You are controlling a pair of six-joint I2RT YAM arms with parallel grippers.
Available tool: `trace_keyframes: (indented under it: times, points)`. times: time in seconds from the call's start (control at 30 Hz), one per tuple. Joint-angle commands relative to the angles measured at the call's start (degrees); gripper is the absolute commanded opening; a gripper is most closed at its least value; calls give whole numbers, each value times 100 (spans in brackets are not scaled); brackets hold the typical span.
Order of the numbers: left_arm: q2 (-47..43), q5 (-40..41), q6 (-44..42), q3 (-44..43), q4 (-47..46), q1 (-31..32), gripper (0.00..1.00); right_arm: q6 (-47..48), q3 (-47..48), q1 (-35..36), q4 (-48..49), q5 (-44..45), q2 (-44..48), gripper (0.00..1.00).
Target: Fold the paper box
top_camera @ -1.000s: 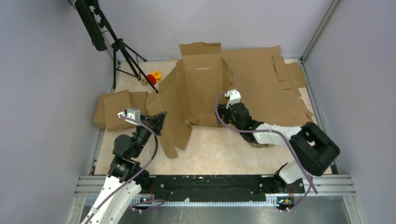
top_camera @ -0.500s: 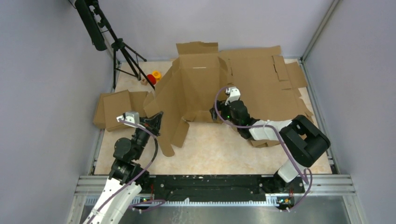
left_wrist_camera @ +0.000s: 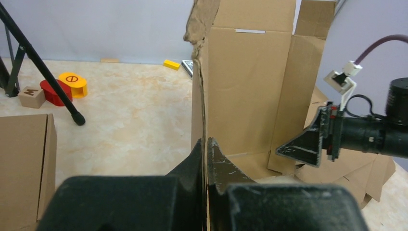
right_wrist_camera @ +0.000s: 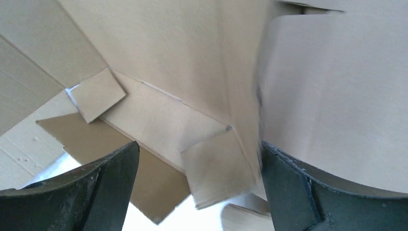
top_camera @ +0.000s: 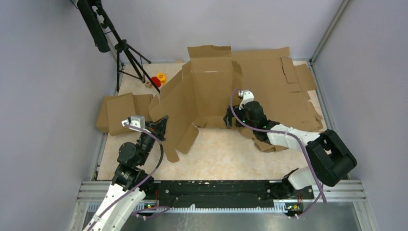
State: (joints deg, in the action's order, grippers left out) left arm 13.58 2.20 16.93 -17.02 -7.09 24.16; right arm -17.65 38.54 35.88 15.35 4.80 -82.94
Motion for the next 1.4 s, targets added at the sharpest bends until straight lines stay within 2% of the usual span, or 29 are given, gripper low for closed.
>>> trace_keyframes:
  times: [0.0,0.17,0.43,0.63,0.73,0.77,0.83,0.93,1.03,1.17,1.37]
  points:
    - [-71,214,-101,-38,-92,25,0,-226,-447,-528,259,-210,711,92]
    - [-60,179,-102,-50,-102,25,0,6,-742,-625,368,-165,1246,92]
    - [-10,-41,-97,-57,-187,27,0,243,-585,-877,173,-349,1326,90]
    - [23,-170,-42,-132,-149,28,0,326,-382,-1126,145,-1759,1234,79]
    - [23,-191,-24,-140,-135,30,0,-62,-190,-1122,-19,-2089,998,63]
    - [23,-193,-15,-128,-141,40,0,-433,-223,-1069,121,-2190,950,62]
    - [36,-193,-14,-120,-139,43,0,-569,-330,-758,500,-1952,923,61]
    - [82,-176,-23,-164,-95,48,0,-592,-152,-286,567,-1374,729,57]
    - [87,-176,-32,-201,-47,62,0,-679,163,-137,521,-1310,242,50]
    - [45,-152,-10,-218,7,67,0,-543,220,7,736,-1090,-276,46]
    - [12,-188,68,-277,159,66,0,-696,52,16,285,-1190,-547,37]
